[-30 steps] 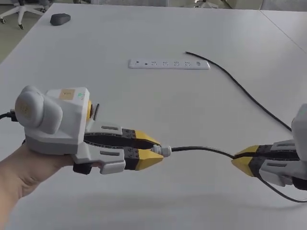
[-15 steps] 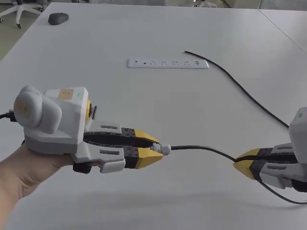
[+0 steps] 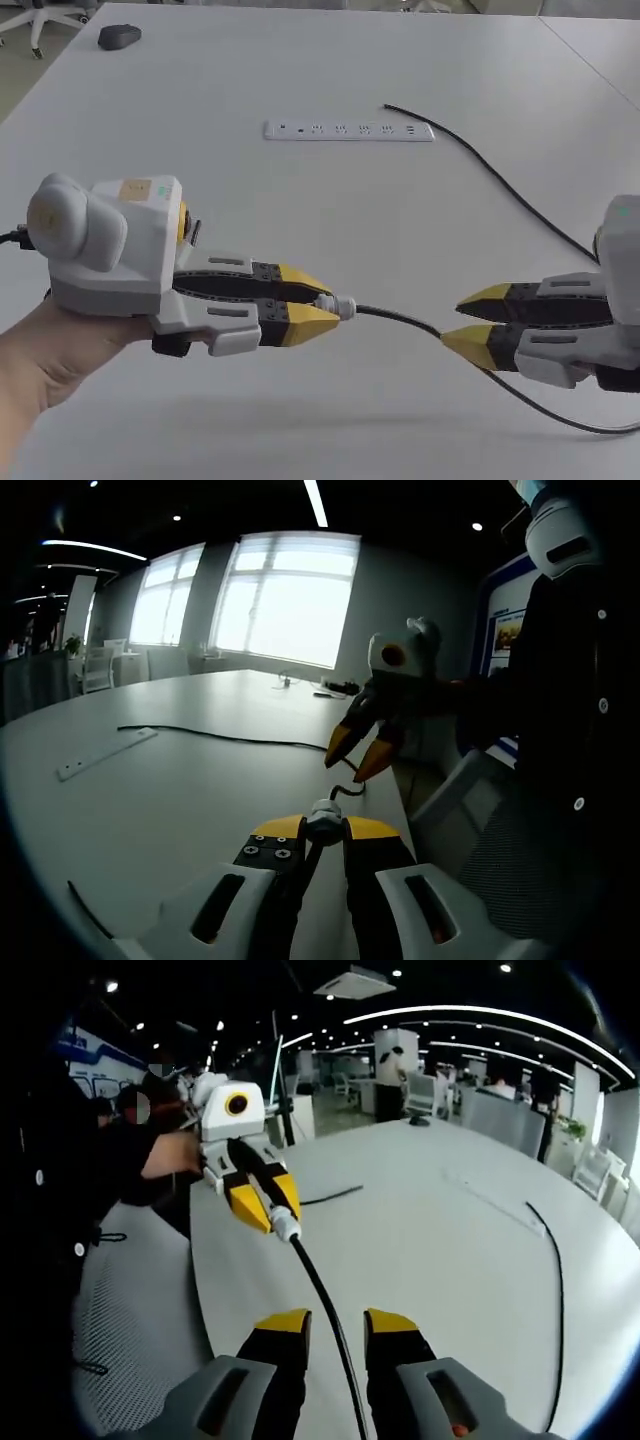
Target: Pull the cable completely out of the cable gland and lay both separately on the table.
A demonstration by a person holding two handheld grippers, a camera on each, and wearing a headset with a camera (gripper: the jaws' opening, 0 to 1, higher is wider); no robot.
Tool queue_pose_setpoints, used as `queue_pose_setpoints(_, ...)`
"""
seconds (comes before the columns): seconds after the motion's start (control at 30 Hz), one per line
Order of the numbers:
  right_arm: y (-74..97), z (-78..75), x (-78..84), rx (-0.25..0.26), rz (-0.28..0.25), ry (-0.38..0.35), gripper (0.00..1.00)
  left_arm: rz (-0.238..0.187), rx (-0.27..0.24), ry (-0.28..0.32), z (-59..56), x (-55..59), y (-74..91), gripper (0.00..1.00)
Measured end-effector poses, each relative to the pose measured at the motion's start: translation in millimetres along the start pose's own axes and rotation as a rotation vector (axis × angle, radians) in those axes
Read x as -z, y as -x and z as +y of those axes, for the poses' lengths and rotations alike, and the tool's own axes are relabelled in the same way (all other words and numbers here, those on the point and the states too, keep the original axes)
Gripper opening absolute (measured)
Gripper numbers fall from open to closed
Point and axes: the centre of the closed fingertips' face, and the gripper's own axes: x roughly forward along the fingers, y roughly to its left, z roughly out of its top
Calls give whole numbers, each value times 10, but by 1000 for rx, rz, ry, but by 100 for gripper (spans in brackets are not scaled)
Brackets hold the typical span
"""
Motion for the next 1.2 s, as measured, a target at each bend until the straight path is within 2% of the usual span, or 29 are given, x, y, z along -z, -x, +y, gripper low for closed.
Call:
queue_pose_setpoints(0.07, -42, 116, -134, -42, -25, 57, 16, -2, 8, -3, -22, -10, -8, 15)
queue_pose_setpoints(0.1, -55, 131, -193, -42, -36, 74, 15, -6, 9, -6, -34, -19, -10, 15)
queue_pose_setpoints(0.17, -99, 209, -287, -73, -36, 105, 14, -4, 11, -17, -38, -27, -8, 15)
queue_pose_setpoints(0.23, -148, 222, -342, -74, -33, 137, 14, -4, 12, -20, -48, -35, -7, 15)
queue_pose_setpoints(0.33, -231, 305, -358, -108, -16, 180, 13, 5, -1, -56, -49, -34, 1, 15)
queue_pose_setpoints(0.4, -270, 317, -310, -114, 19, 233, 11, 6, 11, -47, -78, -34, 4, 15)
queue_pose_setpoints(0.5, -319, 342, -278, -128, 31, 248, 7, 2, 11, -50, -88, -44, 7, 15)
queue_pose_setpoints(0.57, -339, 328, -250, -116, 47, 265, 5, -11, 20, -44, -111, -69, 4, 15)
queue_pose_setpoints(0.67, -341, 315, -235, -113, 52, 259, 1, -9, 20, -55, -121, -73, 0, 15)
queue_pose_setpoints(0.73, -334, 292, -232, -112, 54, 222, 0, -11, 17, -59, -119, -74, -4, 15)
queue_pose_setpoints(0.97, -316, 261, -226, -93, 47, 188, 0, -16, 14, -68, -108, -92, -26, 15)
queue_pose_setpoints(1.07, -291, 197, -185, -64, 59, 177, 0, -15, 4, -73, -78, -91, -16, 15)
queue_pose_setpoints(1.2, -226, 101, -121, -41, 64, 126, 0, -19, -6, -79, -42, -112, 27, 15)
